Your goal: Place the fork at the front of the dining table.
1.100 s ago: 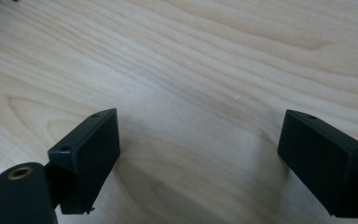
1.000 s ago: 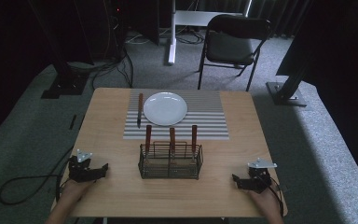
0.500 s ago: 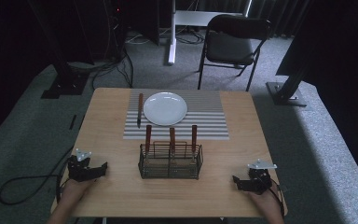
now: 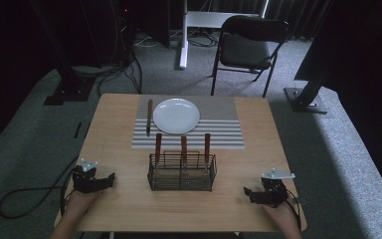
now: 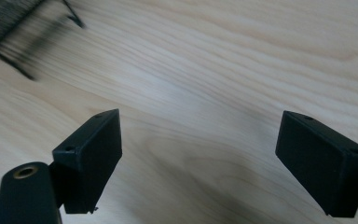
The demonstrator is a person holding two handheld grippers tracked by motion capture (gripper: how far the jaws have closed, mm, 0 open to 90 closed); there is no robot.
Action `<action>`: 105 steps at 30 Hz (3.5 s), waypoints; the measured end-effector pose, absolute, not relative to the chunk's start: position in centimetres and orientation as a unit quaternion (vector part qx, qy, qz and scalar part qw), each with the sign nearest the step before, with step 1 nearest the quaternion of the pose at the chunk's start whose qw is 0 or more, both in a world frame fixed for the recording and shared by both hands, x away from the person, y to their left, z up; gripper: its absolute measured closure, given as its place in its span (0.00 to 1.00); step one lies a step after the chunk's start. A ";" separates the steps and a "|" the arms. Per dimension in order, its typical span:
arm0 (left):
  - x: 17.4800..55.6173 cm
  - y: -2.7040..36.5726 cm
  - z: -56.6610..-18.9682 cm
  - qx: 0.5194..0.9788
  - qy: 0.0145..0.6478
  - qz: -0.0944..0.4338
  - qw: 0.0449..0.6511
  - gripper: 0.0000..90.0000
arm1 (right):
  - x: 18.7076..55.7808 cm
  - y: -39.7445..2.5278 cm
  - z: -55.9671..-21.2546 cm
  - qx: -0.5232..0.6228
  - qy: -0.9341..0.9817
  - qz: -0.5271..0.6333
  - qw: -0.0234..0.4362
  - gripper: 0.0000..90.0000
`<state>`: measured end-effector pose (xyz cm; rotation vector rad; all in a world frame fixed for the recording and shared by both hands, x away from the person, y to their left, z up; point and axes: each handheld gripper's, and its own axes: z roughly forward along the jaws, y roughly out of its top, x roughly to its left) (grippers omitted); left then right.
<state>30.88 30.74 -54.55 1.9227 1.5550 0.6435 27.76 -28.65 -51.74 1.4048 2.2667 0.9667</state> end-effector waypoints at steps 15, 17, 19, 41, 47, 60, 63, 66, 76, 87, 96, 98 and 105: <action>30.9 30.7 -54.6 0.720 0.583 0.241 0.289 0.08 | 27.8 -25.1 -45.5 0.451 0.784 0.402 0.145 0.16; 30.9 30.7 -54.6 0.720 0.583 0.241 0.289 0.08 | 27.9 -24.6 -44.9 0.447 0.783 0.409 0.144 0.16; 30.9 30.7 -54.6 0.720 0.583 0.241 0.289 0.08 | 28.1 -24.0 -44.0 0.439 0.784 0.415 0.145 0.16; 30.9 30.7 -54.6 0.720 0.583 0.241 0.289 0.08 | 32.6 -16.6 -40.6 0.402 0.795 0.438 0.122 0.28; 30.9 30.7 -54.6 0.721 0.582 0.241 0.289 0.08 | 33.4 -15.3 -40.9 0.406 0.800 0.426 0.119 0.43; 30.9 30.7 -54.6 0.720 0.582 0.241 0.289 0.08 | 33.8 -14.7 -41.3 0.407 0.808 0.408 0.122 0.79; 30.9 30.7 -54.6 0.721 0.582 0.241 0.289 0.08 | 33.8 -14.8 -41.3 0.405 0.808 0.411 0.119 0.82; 30.9 30.7 -54.6 0.720 0.582 0.241 0.289 0.08 | 33.9 -14.7 -41.3 0.404 0.808 0.415 0.111 0.83; 30.9 30.8 -54.6 0.721 0.582 0.241 0.288 0.08 | 33.7 -14.6 -41.1 0.401 0.805 0.428 0.091 0.85; 30.9 30.7 -54.6 0.720 0.582 0.242 0.290 0.08 | 33.4 -15.5 -39.8 0.396 0.793 0.454 0.092 0.90; 30.9 30.8 -54.6 0.721 0.582 0.241 0.289 0.08 | 33.1 -16.1 -38.7 0.391 0.787 0.467 0.094 0.90; 30.9 30.7 -54.6 0.721 0.582 0.241 0.289 0.08 | 33.0 -16.2 -38.2 0.387 0.785 0.474 0.094 0.90; 30.9 30.7 -54.6 0.721 0.582 0.241 0.289 0.08 | 33.0 -16.9 -36.8 0.383 0.775 0.494 0.097 0.90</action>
